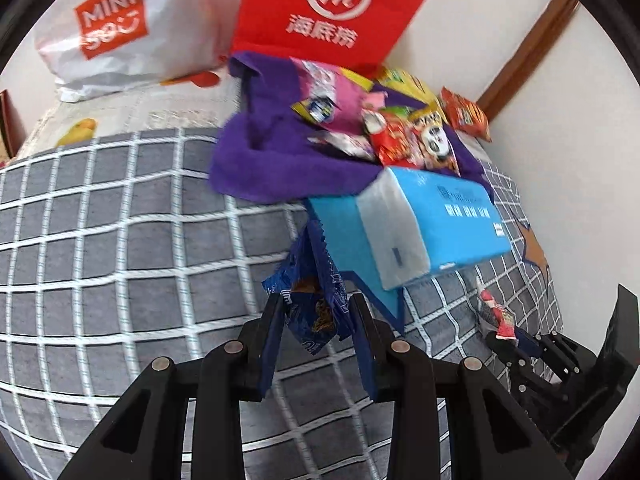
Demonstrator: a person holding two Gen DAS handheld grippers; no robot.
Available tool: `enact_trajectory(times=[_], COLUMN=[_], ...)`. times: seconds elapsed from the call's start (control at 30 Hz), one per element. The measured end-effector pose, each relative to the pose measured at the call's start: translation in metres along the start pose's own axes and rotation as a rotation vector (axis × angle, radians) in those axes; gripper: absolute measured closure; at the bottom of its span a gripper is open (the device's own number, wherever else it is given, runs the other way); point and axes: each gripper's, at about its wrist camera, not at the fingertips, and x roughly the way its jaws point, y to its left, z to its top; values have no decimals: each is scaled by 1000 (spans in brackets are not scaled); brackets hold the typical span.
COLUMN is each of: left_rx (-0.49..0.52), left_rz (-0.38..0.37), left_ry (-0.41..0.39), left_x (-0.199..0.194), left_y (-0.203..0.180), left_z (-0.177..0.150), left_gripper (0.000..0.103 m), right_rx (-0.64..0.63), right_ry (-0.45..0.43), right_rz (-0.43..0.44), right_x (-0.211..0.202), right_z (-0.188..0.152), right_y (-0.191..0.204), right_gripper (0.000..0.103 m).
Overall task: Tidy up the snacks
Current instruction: 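Lift both held bags and carry them toward the purple towel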
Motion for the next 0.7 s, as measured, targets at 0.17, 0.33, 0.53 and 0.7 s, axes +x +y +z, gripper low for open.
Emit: enact_trajectory(times=[0.17,0.33,0.53,0.7], left_rx=[12,8,13,12], left_rz=[6,7,11,4], left_ry=[17,9,10,13], left_x=[11,14,15,14], left_y=[-8,-10,-11,-8], left_z=[-3,-1,0,-1], left_gripper=[72,72,72,72], right_rx=[20,95,197,252], right_ry=[30,18,22,43], right_rz=[12,87,181,223], right_x=[3,-6,7,22], right_z=[-12,-17,-13,-2], right_y=[-10,-22,-27,-26], right_gripper=[59,47,44,40])
